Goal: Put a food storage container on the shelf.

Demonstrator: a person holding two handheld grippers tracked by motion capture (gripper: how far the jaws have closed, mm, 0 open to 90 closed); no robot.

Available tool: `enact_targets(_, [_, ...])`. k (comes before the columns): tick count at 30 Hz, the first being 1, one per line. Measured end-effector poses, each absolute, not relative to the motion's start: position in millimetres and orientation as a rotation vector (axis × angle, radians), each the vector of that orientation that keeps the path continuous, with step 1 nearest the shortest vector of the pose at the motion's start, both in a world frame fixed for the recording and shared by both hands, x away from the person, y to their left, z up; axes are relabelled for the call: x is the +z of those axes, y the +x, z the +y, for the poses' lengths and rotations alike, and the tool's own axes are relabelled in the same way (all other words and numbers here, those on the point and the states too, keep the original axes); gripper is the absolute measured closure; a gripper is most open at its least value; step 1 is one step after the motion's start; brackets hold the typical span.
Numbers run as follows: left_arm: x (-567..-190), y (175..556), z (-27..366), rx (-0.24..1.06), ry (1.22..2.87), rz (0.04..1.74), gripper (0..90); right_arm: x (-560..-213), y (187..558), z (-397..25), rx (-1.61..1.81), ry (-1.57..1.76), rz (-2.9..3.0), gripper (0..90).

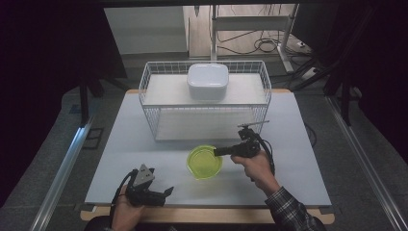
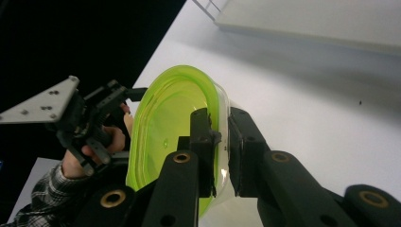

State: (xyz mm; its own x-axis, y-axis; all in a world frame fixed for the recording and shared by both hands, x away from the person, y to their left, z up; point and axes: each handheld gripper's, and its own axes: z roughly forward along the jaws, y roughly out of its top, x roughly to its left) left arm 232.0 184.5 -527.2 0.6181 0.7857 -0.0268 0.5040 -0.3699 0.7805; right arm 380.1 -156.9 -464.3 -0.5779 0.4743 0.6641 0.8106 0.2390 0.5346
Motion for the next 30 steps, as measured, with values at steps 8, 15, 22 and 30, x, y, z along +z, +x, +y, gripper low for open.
enact_targets(8, [-527, 232, 184, 0.452, 2.051, 1.009, 3.8, -444, 380, -161, -1.311, -1.175, -2.145, 81.5])
enact_targets(15, [-527, 232, 184, 0.454, 2.051, 1.006, 3.8, -422, 380, -165, -1.362, -1.166, -2.142, 81.6])
enact_targets(22, [-527, 232, 183, 0.453, 2.053, 1.004, 3.8, -403, 383, -169, -1.395, -1.168, -2.141, 81.6])
enact_targets(30, [-526, 232, 184, 0.449, 2.043, 0.989, 3.3, -383, 387, -173, -1.435, -1.175, -2.150, 81.6])
